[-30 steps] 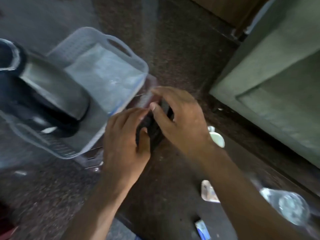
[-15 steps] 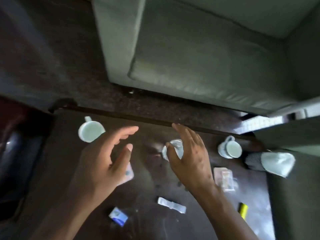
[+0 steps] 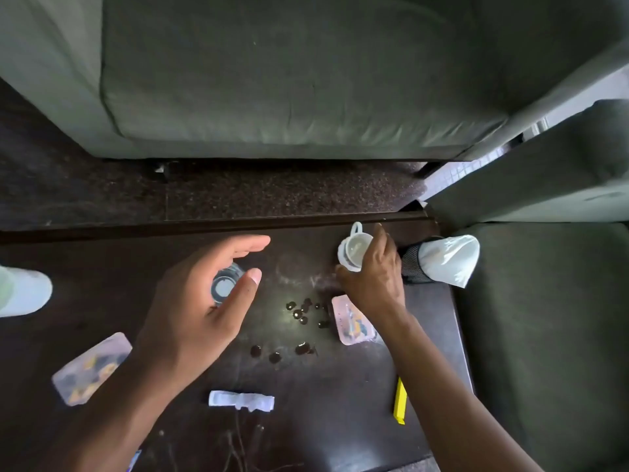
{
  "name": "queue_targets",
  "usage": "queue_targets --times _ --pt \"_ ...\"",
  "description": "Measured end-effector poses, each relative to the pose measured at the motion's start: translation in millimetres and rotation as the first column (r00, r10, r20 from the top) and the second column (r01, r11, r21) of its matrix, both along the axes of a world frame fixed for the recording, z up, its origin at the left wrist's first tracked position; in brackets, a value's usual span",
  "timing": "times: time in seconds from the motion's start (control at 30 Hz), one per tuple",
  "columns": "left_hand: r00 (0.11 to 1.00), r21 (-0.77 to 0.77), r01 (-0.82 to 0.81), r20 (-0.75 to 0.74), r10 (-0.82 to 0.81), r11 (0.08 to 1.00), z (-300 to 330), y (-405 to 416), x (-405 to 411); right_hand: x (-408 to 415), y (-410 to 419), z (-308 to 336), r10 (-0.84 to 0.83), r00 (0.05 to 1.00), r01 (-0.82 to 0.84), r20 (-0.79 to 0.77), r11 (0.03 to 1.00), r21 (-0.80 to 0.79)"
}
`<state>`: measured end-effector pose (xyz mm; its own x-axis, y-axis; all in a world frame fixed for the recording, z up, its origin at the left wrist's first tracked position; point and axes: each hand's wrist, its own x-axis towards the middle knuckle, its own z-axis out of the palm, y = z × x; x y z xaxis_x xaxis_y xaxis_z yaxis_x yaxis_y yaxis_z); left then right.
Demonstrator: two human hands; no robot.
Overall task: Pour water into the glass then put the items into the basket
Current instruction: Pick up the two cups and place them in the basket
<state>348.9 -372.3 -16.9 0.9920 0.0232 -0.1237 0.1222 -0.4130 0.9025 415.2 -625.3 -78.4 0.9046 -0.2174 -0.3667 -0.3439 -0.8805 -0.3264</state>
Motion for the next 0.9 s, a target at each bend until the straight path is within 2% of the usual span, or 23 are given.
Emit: queue_targets --times 0.23,0.4,0.53,0.7,0.9 --pt "0.999 0.004 0.025 -0.047 -0.025 1.000 -15 -38 16 19 -27 -32 -0.047 0.998 0.049 -0.031 0.998 0.051" --pt "0.997 -0.058 0.056 -0.057 -0.059 0.997 -18 -54 20 21 -29 -18 -0.054 0.999 0.054 -0.001 0.996 0.070" --pt "0.993 -0.097 0.079 -0.074 -0.087 0.992 -14 -54 22 19 -19 25 0.002 0.986 -0.014 0.166 0.997 0.074" --pt "0.994 -0.062 0.107 -0.020 -0.108 0.992 3 -46 22 12 10 89 0.075 0.904 -0.160 0.421 0.972 0.170" --pt "0.980 -0.119 0.023 0.199 0.001 0.993 23 -24 23 -5 71 144 0.116 0.875 -0.301 0.469 0.890 0.341"
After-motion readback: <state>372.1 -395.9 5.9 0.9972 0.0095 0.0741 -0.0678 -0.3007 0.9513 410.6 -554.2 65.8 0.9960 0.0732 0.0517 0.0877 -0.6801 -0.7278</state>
